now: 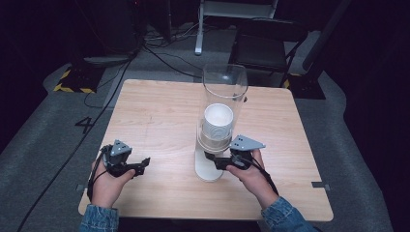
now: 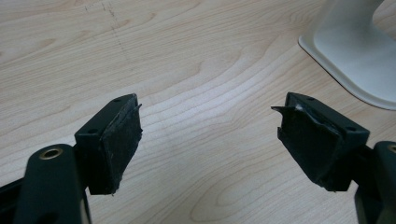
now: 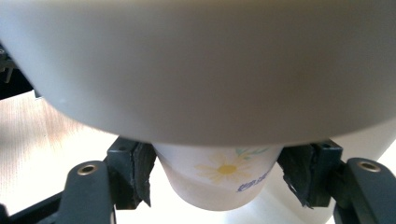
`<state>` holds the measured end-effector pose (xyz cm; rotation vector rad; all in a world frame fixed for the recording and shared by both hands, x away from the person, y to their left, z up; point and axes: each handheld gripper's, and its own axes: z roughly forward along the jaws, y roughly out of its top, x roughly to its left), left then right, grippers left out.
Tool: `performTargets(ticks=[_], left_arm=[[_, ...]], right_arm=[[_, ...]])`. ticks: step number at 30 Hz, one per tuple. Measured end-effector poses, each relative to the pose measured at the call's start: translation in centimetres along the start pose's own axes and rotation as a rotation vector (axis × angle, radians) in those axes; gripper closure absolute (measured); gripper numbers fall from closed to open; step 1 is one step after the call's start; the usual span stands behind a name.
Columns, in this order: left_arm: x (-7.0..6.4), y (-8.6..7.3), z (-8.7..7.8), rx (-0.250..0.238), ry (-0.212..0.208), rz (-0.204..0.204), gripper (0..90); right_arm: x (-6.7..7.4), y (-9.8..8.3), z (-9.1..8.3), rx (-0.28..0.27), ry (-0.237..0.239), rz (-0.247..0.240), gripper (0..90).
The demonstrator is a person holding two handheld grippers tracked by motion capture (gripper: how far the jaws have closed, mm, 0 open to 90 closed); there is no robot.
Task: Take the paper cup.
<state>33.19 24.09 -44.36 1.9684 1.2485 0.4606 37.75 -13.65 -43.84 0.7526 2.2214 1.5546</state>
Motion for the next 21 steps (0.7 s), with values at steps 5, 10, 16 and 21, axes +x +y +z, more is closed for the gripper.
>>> performTargets(ticks=[5,10,16,21], left_arm=[[0.01,0.00,-0.03,0.000,-0.003,0.000,21.6],[0.02,-0.02,-0.07,0.000,-0.001,-0.003,21.8],[-0.04,-0.02,-0.09,0.005,-0.003,0.002,22.0],[-0.04,-0.02,-0.10,0.003,-0.003,0.002,22.1]], right_arm=[[-0.12,0.01,-0.03,0.005,-0.008,-0.014,33.8],[-0.37,-0.05,-0.05,0.006,-0.008,-0.031,33.9],[-0.71,-0.21,-0.10,0.010,-0.035,-0.065,33.8],[-0.72,-0.25,-0.09,0.008,-0.036,-0.060,33.8]])
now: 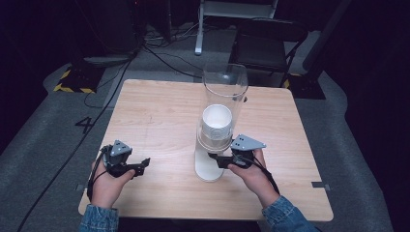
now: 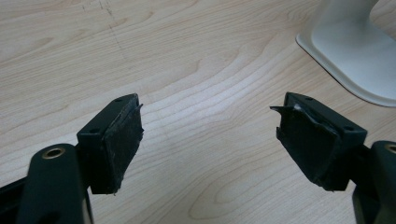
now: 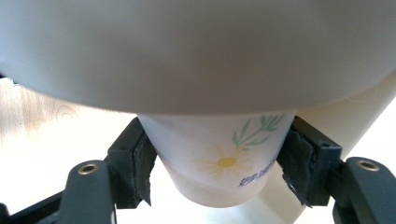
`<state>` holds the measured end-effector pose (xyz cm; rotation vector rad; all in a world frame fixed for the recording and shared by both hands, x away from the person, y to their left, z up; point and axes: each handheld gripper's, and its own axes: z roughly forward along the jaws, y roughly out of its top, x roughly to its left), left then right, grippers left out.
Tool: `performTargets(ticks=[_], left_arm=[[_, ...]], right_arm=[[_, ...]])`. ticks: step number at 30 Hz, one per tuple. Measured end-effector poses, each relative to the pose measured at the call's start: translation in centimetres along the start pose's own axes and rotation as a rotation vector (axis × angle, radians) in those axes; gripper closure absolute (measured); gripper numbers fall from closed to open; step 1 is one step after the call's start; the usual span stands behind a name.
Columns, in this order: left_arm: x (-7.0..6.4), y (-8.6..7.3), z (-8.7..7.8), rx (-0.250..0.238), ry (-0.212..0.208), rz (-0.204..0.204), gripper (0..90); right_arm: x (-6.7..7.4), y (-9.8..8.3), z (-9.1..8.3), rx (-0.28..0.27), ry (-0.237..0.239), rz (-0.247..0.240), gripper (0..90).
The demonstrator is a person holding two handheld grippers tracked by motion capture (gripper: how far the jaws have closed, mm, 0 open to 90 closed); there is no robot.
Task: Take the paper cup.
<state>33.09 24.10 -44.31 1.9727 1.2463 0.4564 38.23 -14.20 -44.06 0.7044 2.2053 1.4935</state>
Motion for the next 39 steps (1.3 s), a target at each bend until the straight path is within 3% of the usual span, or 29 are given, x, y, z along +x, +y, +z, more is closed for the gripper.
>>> performTargets(ticks=[7,15,39], left_arm=[[0.0,0.0,0.1,0.003,-0.001,-0.002,22.1],[0.0,0.0,0.2,0.003,0.001,0.001,22.1],[0.2,0.2,0.4,0.002,-0.014,-0.004,22.1]], right_arm=[[0.6,-0.2,0.0,0.002,-0.004,0.033,34.0],[1.0,-0.6,0.4,0.017,0.052,0.102,34.8],[1.1,-3.7,1.7,0.112,0.001,0.074,34.4]])
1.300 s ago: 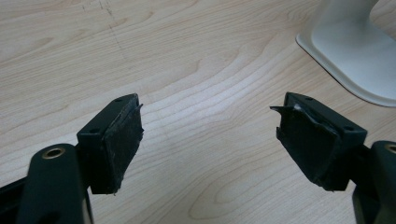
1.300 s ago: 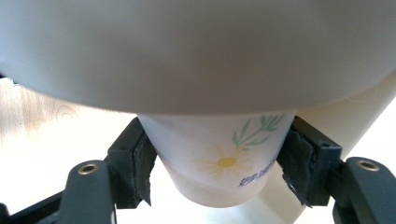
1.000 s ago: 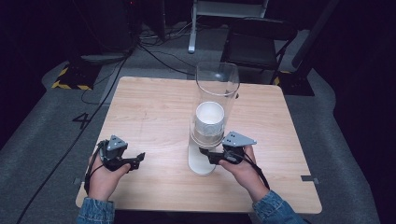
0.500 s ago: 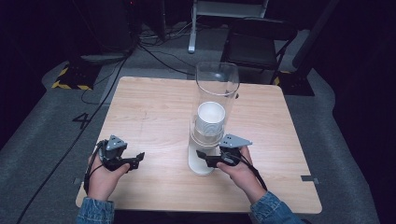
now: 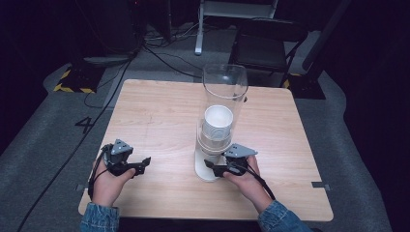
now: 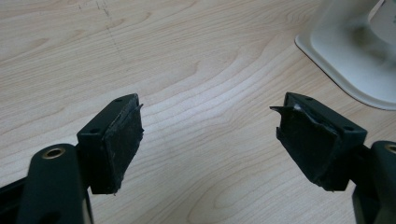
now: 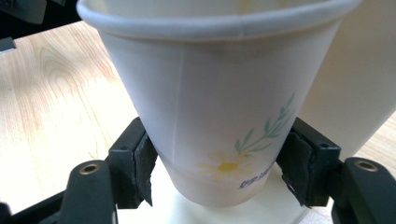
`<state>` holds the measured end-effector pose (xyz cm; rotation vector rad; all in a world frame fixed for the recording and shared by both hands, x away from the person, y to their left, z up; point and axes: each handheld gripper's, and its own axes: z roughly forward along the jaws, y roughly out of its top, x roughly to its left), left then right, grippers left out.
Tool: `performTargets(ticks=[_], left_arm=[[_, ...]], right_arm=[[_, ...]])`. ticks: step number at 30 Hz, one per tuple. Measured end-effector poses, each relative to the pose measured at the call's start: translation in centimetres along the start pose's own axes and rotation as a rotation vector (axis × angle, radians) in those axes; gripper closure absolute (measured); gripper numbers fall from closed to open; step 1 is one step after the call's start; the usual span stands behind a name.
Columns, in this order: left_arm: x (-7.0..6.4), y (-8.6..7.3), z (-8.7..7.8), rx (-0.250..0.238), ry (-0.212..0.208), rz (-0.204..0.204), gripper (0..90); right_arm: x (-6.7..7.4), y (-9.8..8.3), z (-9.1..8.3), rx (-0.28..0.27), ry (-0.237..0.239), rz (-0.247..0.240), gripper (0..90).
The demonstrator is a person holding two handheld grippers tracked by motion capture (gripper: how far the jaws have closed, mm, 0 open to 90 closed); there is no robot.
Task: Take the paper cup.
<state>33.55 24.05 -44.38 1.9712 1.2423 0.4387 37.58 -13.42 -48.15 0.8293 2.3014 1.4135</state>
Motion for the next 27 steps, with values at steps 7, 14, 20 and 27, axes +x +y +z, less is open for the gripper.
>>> performTargets(ticks=[7,14,20,27], left_arm=[[-0.1,0.2,0.3,-0.001,-0.005,0.003,22.1],[-0.1,0.4,0.5,0.002,-0.011,0.007,22.1],[-0.1,0.6,0.7,0.001,-0.012,0.004,22.1],[-0.2,0.9,1.1,0.008,-0.021,0.006,22.1]], right_arm=[[-0.1,-0.7,0.2,0.026,-0.004,0.014,34.4],[0.2,-1.3,0.4,0.054,-0.004,0.009,34.3],[0.2,-1.7,0.5,0.062,-0.004,0.005,34.2],[0.0,-1.9,0.1,0.064,-0.009,0.009,34.2]])
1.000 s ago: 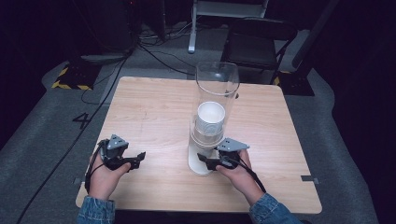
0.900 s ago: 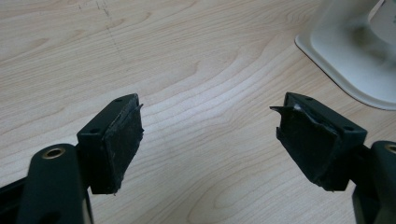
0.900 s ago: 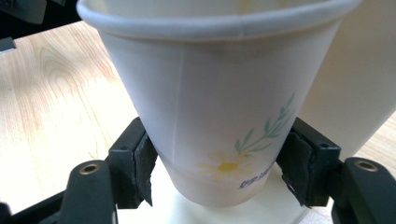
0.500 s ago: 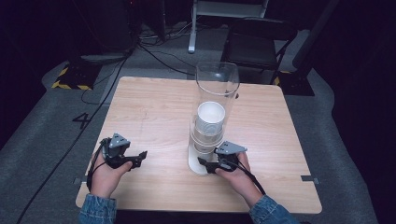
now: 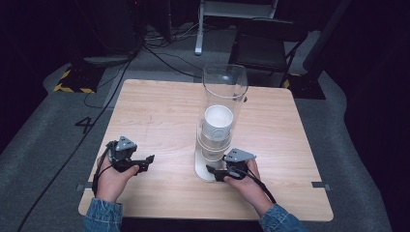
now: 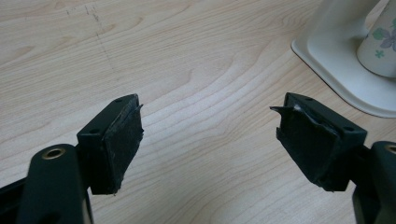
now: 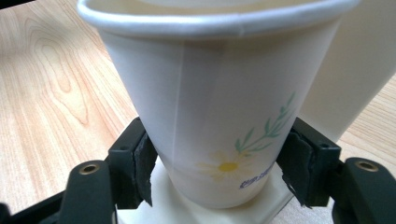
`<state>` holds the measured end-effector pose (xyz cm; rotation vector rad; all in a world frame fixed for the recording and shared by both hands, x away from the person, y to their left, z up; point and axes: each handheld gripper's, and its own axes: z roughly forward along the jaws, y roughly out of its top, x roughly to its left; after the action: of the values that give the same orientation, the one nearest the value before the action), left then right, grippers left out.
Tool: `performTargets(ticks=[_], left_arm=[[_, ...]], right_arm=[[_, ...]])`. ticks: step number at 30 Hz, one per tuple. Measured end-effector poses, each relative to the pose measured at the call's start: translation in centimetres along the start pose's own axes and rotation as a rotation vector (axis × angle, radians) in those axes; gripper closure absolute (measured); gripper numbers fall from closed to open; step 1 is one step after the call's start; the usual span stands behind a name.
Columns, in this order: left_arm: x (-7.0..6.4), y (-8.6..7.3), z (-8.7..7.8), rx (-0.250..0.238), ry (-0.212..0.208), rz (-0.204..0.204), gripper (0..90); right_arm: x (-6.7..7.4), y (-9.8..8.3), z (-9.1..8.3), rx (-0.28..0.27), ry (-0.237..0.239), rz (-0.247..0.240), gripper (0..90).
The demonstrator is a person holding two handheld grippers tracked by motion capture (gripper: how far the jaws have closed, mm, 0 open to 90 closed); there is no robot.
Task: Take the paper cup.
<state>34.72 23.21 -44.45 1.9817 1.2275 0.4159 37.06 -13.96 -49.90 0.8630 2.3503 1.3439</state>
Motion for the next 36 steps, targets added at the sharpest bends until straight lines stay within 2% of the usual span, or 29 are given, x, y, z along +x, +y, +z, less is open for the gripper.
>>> performTargets(ticks=[14,23,30,36], left_arm=[[-0.2,1.0,1.2,0.034,-0.010,0.015,22.1],[-0.3,2.1,2.2,0.045,-0.027,0.031,21.8],[-0.5,2.8,2.9,0.051,-0.028,0.057,20.5],[-0.6,3.0,3.3,0.052,-0.039,0.054,19.2]], right_arm=[[-0.4,-0.6,-1.3,0.022,-0.046,-0.005,34.2],[-1.0,-1.3,-2.8,0.031,-0.086,0.013,34.2],[-1.5,-1.8,-3.8,0.037,-0.094,0.019,34.2],[-1.7,-1.8,-4.7,0.036,-0.098,0.021,34.2]])
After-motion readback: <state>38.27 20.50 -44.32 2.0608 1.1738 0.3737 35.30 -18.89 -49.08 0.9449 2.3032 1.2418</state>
